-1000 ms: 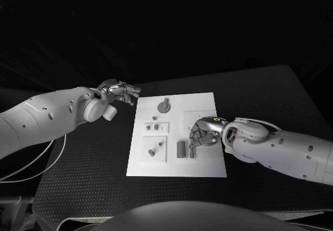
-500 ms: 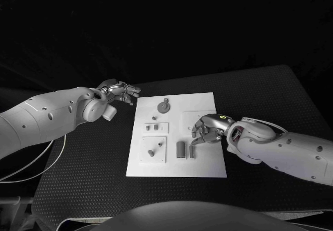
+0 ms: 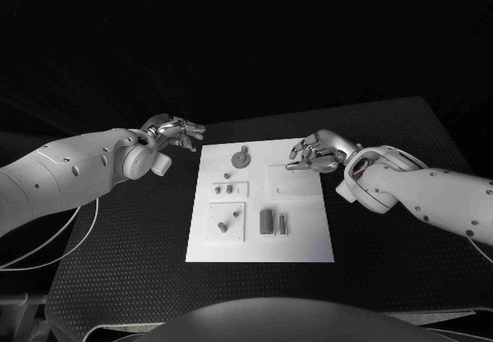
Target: Assemble the parts on the task board
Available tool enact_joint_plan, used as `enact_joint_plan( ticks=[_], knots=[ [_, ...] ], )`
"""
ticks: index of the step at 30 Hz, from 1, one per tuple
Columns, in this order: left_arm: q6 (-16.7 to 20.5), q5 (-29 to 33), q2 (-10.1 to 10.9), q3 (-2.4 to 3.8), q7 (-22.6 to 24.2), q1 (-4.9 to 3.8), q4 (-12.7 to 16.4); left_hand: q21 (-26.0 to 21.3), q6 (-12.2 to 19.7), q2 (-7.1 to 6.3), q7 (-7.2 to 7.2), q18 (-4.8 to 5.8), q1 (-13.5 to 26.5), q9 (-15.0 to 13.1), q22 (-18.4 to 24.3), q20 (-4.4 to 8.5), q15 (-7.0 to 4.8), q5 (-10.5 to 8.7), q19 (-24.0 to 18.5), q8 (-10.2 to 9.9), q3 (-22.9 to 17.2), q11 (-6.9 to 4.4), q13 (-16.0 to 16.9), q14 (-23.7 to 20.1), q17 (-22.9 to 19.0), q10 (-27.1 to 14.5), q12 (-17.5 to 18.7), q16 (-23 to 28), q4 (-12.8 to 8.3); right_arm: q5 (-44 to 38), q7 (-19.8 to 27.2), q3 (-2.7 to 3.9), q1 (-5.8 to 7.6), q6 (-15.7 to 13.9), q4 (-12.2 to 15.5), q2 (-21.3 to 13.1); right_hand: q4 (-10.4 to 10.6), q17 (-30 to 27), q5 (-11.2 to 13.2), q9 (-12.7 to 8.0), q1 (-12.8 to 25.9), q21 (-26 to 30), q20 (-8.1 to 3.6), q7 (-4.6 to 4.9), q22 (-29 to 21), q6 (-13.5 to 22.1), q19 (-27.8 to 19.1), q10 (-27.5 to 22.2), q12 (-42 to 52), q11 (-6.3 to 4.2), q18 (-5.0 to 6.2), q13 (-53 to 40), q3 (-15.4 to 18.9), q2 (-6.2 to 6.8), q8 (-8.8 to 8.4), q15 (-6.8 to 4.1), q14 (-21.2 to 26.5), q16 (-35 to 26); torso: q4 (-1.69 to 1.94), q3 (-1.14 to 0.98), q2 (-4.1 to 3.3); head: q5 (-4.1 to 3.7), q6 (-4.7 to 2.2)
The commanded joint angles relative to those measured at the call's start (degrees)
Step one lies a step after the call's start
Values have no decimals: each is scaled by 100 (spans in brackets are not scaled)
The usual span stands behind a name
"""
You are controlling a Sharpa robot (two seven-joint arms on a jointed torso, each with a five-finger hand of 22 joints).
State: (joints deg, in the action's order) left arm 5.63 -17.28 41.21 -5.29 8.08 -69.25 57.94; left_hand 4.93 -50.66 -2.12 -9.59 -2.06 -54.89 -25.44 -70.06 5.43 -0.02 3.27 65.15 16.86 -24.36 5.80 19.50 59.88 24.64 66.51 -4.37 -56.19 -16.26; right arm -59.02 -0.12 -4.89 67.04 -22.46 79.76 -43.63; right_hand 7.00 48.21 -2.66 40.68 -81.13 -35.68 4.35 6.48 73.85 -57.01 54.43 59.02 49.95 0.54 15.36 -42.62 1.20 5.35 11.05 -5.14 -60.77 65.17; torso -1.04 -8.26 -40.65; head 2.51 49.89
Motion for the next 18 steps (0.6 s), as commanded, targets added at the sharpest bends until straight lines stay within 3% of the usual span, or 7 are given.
enact_joint_plan(
  ticks=[1,5,6,9,14,16,18],
  knots=[
    [-19,289,-19,1,616,0,-45,-131,-67,31,9,79,9,-10,129,-50,49,-4,-343,58,-44,48,18,-246,-172,37,-33,383,-12,1384,801,117,22,-97,-660,223,145,-247,-11,-54,-282,312,141,105,-116,106,-405,-67,-331,95,-182,277,188,-101,-71,200,330,-440,-73,18,77,49,-176],
    [-25,346,-18,2,840,0,-21,-144,-106,69,32,195,4,-29,439,-230,275,-1,-949,102,-142,48,20,-552,-419,88,-38,1068,-20,1921,1160,286,23,108,-1408,489,479,-646,-14,-133,-644,752,288,204,-330,259,-880,-351,-1027,257,-265,806,226,-163,-145,518,746,-1169,-101,36,138,72,-432],
    [-23,377,-13,2,873,-1,-12,-134,-92,69,26,196,0,-31,540,-301,350,0,-1109,104,-163,68,-5,-609,-464,59,-7,1260,-26,2012,1256,318,22,204,-1591,564,601,-809,-17,-162,-763,925,337,236,-421,324,-1065,-388,-1283,335,-300,1013,229,-166,-174,661,871,-1471,-111,41,159,85,-503],
    [-8,483,-29,3,926,-2,-14,-142,39,67,-24,195,-28,-9,817,-510,564,1,-1555,52,-189,164,-149,-901,-552,-151,69,1770,-24,2379,1473,426,21,408,-2120,846,945,-1193,-17,-230,-992,1281,469,301,-605,439,-1435,-398,-1889,489,-399,1511,343,-181,-215,955,1070,-2223,-137,59,223,116,-610],
    [35,693,-137,4,987,-2,-99,-142,264,37,-23,109,-45,32,1167,-765,822,0,-1944,-48,-176,279,-495,-1402,-674,-721,76,2370,-22,2716,1703,493,-12,750,-2646,1149,955,-1574,-14,-344,-1039,1666,594,382,-743,657,-1958,-443,-2565,684,-540,2062,514,-359,-303,1262,1372,-3072,-165,81,320,143,-786],
    [44,769,-181,5,1023,-2,-150,-144,362,15,-3,112,-42,46,1298,-843,890,-2,-2139,-90,-148,277,-624,-1616,-731,-928,77,2565,-23,2830,1768,626,-88,860,-2833,1280,968,-1692,-17,-393,-1006,1834,642,387,-799,755,-2205,-500,-2791,746,-614,2235,559,-405,-345,1357,1518,-3331,-180,99,365,157,-832],
    [48,871,-240,6,1049,-1,-202,-143,521,3,47,140,-31,67,1434,-905,941,-3,-2351,-159,-94,236,-756,-1826,-793,-1177,76,2744,-25,2900,1814,672,-132,959,-2938,1346,955,-1824,-22,-450,-984,2013,680,389,-865,874,-2443,-578,-3040,798,-680,2419,589,-443,-394,1459,1690,-3596,-205,110,402,191,-901]
  ],
)
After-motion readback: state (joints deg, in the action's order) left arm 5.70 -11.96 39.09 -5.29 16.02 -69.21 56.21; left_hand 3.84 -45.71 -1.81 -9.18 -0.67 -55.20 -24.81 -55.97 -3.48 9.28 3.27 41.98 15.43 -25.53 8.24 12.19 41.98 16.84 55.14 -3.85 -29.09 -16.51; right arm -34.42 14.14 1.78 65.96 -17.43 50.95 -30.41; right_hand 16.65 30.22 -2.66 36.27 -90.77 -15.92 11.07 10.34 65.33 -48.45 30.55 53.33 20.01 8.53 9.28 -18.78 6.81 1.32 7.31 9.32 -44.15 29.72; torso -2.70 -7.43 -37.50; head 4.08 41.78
